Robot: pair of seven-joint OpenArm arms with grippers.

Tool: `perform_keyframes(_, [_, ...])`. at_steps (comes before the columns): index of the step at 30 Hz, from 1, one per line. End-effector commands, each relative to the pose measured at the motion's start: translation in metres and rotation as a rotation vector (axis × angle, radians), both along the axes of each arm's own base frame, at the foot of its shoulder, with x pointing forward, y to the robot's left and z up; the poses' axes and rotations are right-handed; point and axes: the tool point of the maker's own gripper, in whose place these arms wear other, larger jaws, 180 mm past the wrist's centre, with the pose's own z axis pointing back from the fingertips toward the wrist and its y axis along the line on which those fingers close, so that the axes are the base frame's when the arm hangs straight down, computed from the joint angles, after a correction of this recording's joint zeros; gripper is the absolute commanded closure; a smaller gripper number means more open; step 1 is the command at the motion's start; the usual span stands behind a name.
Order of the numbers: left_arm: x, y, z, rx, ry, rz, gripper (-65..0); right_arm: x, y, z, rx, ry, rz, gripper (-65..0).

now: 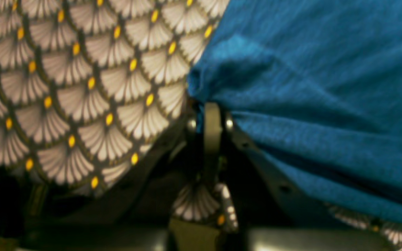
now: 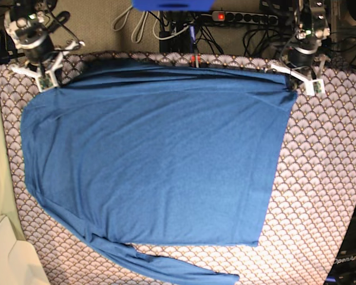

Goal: Fold the T-shirt properly
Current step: 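Drag the shirt toward the robot with both grippers to flatten it, then release the shirt corner with the right gripper and raise it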

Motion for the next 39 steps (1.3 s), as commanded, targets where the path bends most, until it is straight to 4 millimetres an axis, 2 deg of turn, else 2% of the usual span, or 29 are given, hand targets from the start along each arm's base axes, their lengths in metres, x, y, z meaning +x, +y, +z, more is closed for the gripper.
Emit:
perform_keyframes(1, [0.005, 0.005, 0.006, 0.017, -0.018, 0.003, -0.3, 0.001, -0.005, 0.003, -0.015, -0.012, -0.001, 0.0])
perform_keyframes(6, [0.004, -0.005, 0.001, 0.003, -0.008, -0.02, -0.3, -0.006, -0.01, -0.008, -0.014, 0.022, -0.015, 0.0])
perform_keyframes(18, [0.001, -0.012, -0.002, -0.014, -0.001, -0.018, -0.7, -0.005, -0.013, -0.007, -0.02, 0.019, -0.021, 0.0])
perform_keyframes(20, [0.001, -0.012, -0.001, -0.013, -0.003, -0.018, -3.9, -0.006, -0.013, -0.008, -0.024, 0.029, -0.024, -0.7])
perform_keyframes(22, [0.001, -0.012, 0.0, -0.013, -0.004, -0.019, -11.4, -0.009, -0.016, -0.011, -0.036, 0.06, -0.032, -4.7])
perform_keyframes(25, [-0.001, -0.013, -0.002, -0.017, 0.013, -0.022, -26.0, -0.005, -0.019, -0.013, -0.048, 0.085, -0.048, -14.2])
perform_keyframes(28, [-0.004, -0.016, -0.008, -0.03, 0.057, -0.026, -34.9, -0.008, -0.02, -0.015, -0.053, 0.101, -0.052, -22.9])
perform_keyframes(31, [-0.005, -0.017, -0.009, -0.034, 0.068, -0.026, -38.2, -0.008, -0.021, -0.014, -0.055, 0.1, -0.054, -26.5])
perform_keyframes(34, [-0.004, -0.017, -0.007, -0.033, 0.062, -0.028, -38.3, -0.008, -0.022, -0.014, -0.057, 0.101, -0.054, -26.6])
perform_keyframes(36, [-0.001, -0.018, 0.0, -0.029, 0.044, -0.033, -38.3, -0.008, -0.022, -0.013, -0.058, 0.098, -0.054, -26.6])
perform_keyframes(39, [0.002, -0.019, 0.014, -0.022, 0.011, -0.042, -38.3, -0.001, -0.018, -0.001, -0.063, 0.065, -0.04, -26.9])
